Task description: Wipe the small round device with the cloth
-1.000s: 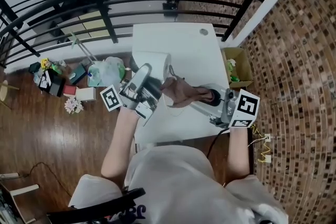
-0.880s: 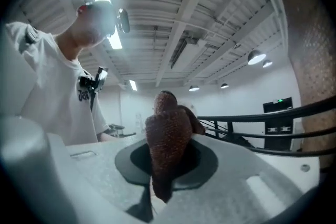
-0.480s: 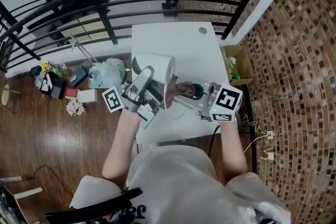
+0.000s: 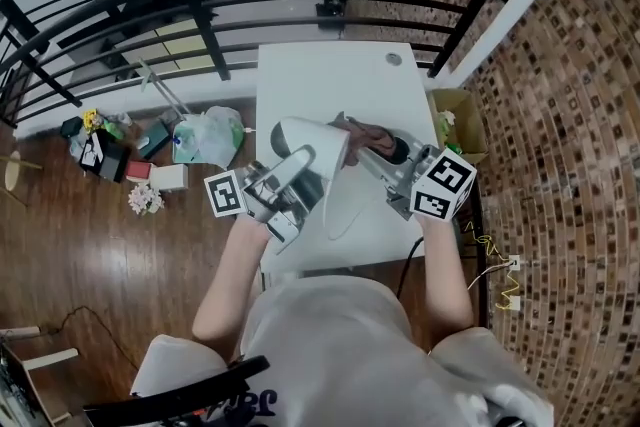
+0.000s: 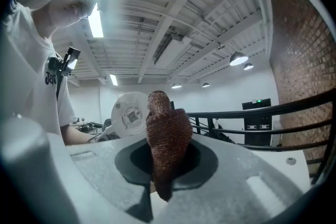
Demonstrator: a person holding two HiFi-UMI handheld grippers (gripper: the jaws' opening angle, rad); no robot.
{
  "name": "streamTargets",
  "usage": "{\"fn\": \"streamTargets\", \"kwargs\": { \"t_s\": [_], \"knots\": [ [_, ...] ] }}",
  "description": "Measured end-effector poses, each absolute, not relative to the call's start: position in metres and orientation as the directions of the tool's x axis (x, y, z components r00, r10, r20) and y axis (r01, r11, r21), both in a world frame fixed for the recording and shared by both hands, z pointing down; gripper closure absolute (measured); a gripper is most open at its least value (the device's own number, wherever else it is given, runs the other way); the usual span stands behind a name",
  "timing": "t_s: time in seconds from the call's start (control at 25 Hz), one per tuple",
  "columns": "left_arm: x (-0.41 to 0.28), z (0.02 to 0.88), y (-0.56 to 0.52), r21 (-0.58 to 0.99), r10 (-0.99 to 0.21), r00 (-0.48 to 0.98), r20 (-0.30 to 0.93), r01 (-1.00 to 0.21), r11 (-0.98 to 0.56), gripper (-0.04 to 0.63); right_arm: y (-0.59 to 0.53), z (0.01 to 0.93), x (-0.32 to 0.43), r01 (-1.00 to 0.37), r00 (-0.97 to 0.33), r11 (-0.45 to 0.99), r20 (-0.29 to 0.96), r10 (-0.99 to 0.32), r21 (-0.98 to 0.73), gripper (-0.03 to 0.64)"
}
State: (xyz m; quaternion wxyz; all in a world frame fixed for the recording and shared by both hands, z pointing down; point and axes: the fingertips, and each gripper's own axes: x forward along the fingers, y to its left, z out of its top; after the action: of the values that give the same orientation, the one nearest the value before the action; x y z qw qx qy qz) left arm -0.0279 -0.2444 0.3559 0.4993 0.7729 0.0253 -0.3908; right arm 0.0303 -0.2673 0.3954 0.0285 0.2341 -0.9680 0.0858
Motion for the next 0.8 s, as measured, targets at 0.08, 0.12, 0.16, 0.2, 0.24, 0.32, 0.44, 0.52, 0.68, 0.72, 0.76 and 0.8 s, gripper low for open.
{"fn": "streamTargets", "kwargs": {
  "t_s": [0.08, 0.12, 0.16, 0.2, 0.24, 0.32, 0.44, 0.52, 0.68, 0.72, 0.76, 0.8],
  "knots": [
    [-0.022, 0.365, -0.243, 0.77, -0.347, 0.717, -0.604, 0.413, -0.487, 0.232, -0.272, 0.392, 0.036, -0.474, -0.881, 0.865, 0.077, -0.468, -0.166, 0.586],
    [-0.02, 0.369, -0.242, 0.778, -0.347, 0.726, -0.594, 0.407, -0.479, 0.232, -0.274, 0.389, 0.04, -0.48, -0.876, 0.859, 0.061, -0.478, -0.175, 0.586],
    [-0.018, 0.374, -0.242, 0.785, -0.346, 0.734, -0.585, 0.403, -0.47, 0.232, -0.276, 0.384, 0.044, -0.486, -0.872, 0.855, 0.041, -0.487, -0.183, 0.586],
    [-0.016, 0.379, -0.243, 0.791, -0.347, 0.739, -0.578, 0.402, -0.461, 0.232, -0.277, 0.378, 0.049, -0.49, -0.868, 0.851, 0.018, -0.496, -0.188, 0.586],
    [-0.015, 0.383, -0.244, 0.796, -0.348, 0.741, -0.575, 0.406, -0.45, 0.232, -0.276, 0.37, 0.054, -0.492, -0.865, 0.85, -0.005, -0.502, -0.188, 0.586],
    [-0.015, 0.389, -0.247, 0.796, -0.36, 0.726, -0.586, 0.432, -0.423, 0.232, -0.273, 0.35, 0.062, -0.485, -0.863, 0.856, -0.061, -0.501, -0.178, 0.586],
    [-0.022, 0.39, -0.257, 0.777, -0.402, 0.668, -0.627, 0.492, -0.394, 0.232, -0.274, 0.329, 0.082, -0.546, -0.823, 0.829, -0.105, -0.558, -0.125, 0.586],
    [-0.025, 0.39, -0.263, 0.765, -0.431, 0.632, -0.644, 0.515, -0.388, 0.23, -0.281, 0.335, 0.093, -0.637, -0.764, 0.767, -0.067, -0.641, -0.072, 0.586],
    [-0.024, 0.389, -0.273, 0.772, -0.455, 0.624, -0.635, 0.498, -0.395, 0.232, -0.276, 0.361, 0.061, -0.59, -0.803, 0.8, -0.019, -0.595, -0.114, 0.586],
    [-0.021, 0.391, -0.275, 0.784, -0.463, 0.633, -0.62, 0.482, -0.39, 0.232, -0.273, 0.367, 0.05, -0.568, -0.819, 0.813, -0.009, -0.574, -0.126, 0.586],
    [-0.019, 0.394, -0.278, 0.796, -0.475, 0.64, -0.604, 0.469, -0.382, 0.232, -0.271, 0.372, 0.041, -0.554, -0.829, 0.821, 0.0, -0.56, -0.139, 0.586],
    [-0.018, 0.397, -0.281, 0.807, -0.489, 0.641, -0.591, 0.459, -0.373, 0.232, -0.27, 0.377, 0.035, -0.545, -0.835, 0.824, 0.007, -0.551, -0.156, 0.586]
  ]
}}
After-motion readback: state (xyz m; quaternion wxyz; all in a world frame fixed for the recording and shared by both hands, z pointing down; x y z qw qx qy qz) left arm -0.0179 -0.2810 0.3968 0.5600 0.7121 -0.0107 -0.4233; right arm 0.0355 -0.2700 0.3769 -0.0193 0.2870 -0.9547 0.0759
